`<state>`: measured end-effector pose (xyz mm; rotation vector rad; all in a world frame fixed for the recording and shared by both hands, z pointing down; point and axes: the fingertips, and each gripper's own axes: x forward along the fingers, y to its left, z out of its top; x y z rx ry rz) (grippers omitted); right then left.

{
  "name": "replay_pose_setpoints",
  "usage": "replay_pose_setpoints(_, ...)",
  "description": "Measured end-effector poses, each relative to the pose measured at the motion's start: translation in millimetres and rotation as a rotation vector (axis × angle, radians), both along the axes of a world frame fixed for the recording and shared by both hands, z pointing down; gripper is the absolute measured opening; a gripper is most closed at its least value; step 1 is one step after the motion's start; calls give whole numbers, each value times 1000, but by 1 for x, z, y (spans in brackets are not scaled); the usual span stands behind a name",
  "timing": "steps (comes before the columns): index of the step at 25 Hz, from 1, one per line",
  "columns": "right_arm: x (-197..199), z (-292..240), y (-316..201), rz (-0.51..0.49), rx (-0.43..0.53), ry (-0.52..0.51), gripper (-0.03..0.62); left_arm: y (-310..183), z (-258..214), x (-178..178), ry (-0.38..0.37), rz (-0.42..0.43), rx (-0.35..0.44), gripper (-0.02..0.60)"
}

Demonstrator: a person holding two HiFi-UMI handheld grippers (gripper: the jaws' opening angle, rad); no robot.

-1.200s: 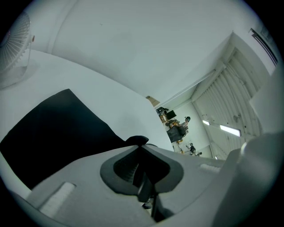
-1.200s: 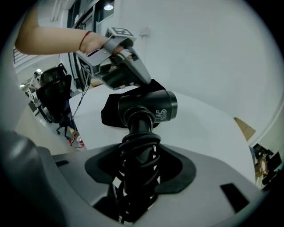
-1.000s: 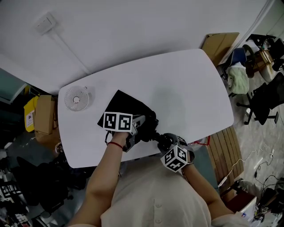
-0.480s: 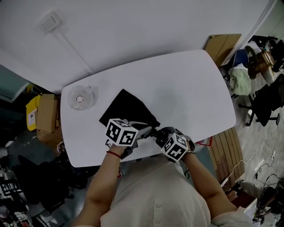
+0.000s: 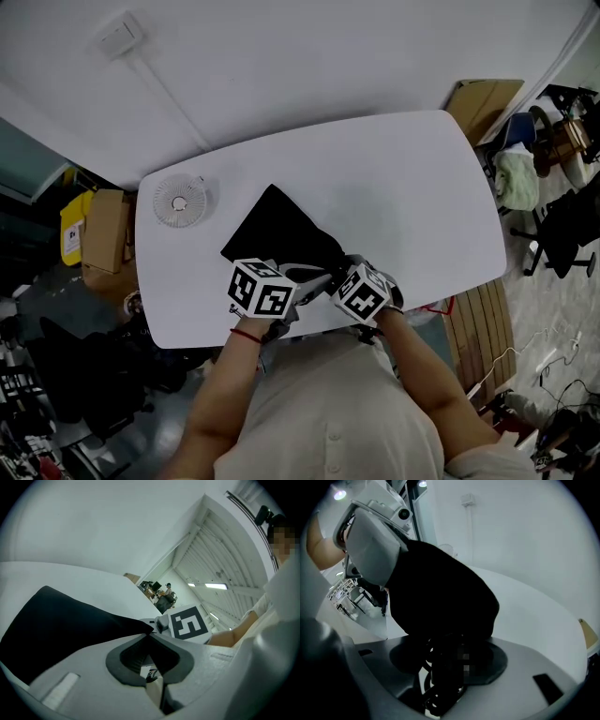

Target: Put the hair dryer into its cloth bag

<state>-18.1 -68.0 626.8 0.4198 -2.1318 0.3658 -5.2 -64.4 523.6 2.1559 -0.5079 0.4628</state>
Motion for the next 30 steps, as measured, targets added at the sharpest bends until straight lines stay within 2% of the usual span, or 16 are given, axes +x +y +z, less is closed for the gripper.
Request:
replay_pose_setpoints(5, -23, 14, -10, -3, -26, -19, 235, -11, 6, -9, -15, -47, -7, 25)
replay_pose_setpoints(11, -34, 37, -14, 12, -34, -57, 236, -15, 22, -16, -10, -93, -50, 25)
replay_pose_setpoints(13, -37, 42, -11, -2, -42, -68, 247, -17, 26, -19, -10, -107, -58, 25)
replay_pose_setpoints(15, -35, 40, -8, -15, -50, -96, 287, -17, 28, -21, -14, -119, -60, 25)
replay_pose_setpoints(16, -31, 37, -7, -13, -50, -114, 311, -18, 28, -22, -14, -123, -60, 25)
replay_pose_setpoints(22, 19, 4, 5, 76, -37, -200, 316, -23, 30, -32, -16, -149, -59, 25)
replay_pose_setpoints(26, 49, 6, 21, 114, 4, -176, 316, -28, 30, -39, -17, -175, -58, 25)
replay_pose_setpoints(30, 60, 22, 31, 109, 51, -159, 312, -33, 30, -50, -13, -214, -66, 25)
